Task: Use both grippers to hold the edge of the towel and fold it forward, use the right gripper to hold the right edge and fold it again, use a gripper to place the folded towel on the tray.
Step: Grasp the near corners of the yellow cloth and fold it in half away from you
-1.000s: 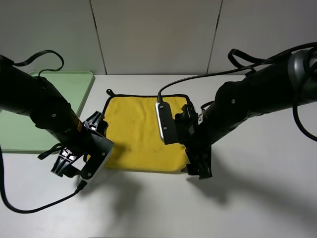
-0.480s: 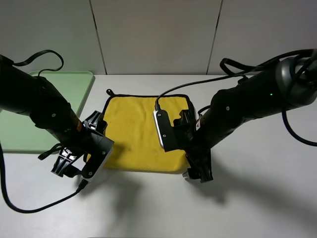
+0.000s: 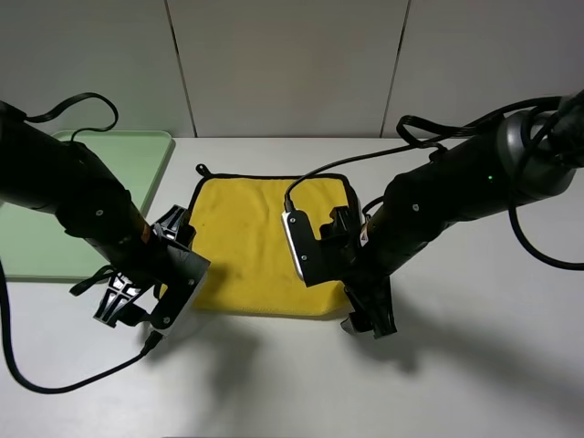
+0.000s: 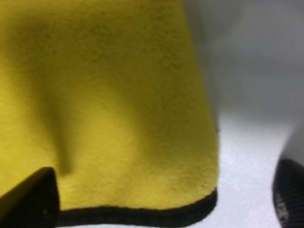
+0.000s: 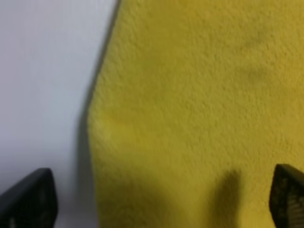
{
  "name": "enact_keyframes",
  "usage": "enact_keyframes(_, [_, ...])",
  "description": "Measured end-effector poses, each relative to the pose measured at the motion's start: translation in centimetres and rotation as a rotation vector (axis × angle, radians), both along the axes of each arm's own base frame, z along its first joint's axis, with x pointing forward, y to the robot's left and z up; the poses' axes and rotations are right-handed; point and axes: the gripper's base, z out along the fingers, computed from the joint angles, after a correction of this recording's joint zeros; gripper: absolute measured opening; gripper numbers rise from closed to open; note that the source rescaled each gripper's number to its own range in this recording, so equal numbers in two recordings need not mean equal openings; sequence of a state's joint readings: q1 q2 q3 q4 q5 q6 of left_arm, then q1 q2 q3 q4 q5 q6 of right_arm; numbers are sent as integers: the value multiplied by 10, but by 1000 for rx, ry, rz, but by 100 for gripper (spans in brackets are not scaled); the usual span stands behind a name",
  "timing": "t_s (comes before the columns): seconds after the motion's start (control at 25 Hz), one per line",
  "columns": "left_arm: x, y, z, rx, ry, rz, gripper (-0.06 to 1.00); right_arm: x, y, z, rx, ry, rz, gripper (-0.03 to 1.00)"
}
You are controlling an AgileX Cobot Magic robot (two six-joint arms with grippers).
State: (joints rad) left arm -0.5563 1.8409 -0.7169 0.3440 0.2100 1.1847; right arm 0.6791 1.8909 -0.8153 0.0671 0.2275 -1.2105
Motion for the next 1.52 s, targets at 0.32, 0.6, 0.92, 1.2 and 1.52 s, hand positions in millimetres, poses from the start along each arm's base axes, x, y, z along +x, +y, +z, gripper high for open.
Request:
enact_keyframes(0.32, [2, -3, -3, -46, -19, 71, 38, 0, -4, -4, -51, 8, -3, 47])
enact_keyframes(0.6, [2, -3, -5, -63, -13, 131, 1, -3, -7, -6, -74, 42, -29, 0])
enact_keyframes(0.92, [2, -3, -5, -64, -13, 139, 0, -4, -8, -6, -84, 63, -53, 0])
enact_keyframes(1.2, [-3, 3, 20, -52, -28, 167, 0, -7, -11, 8, -92, 68, -61, 0])
enact_keyframes(1.52, [-14, 13, 65, -56, -78, 207, 0, -14, -17, 60, -19, 3, -115, 0])
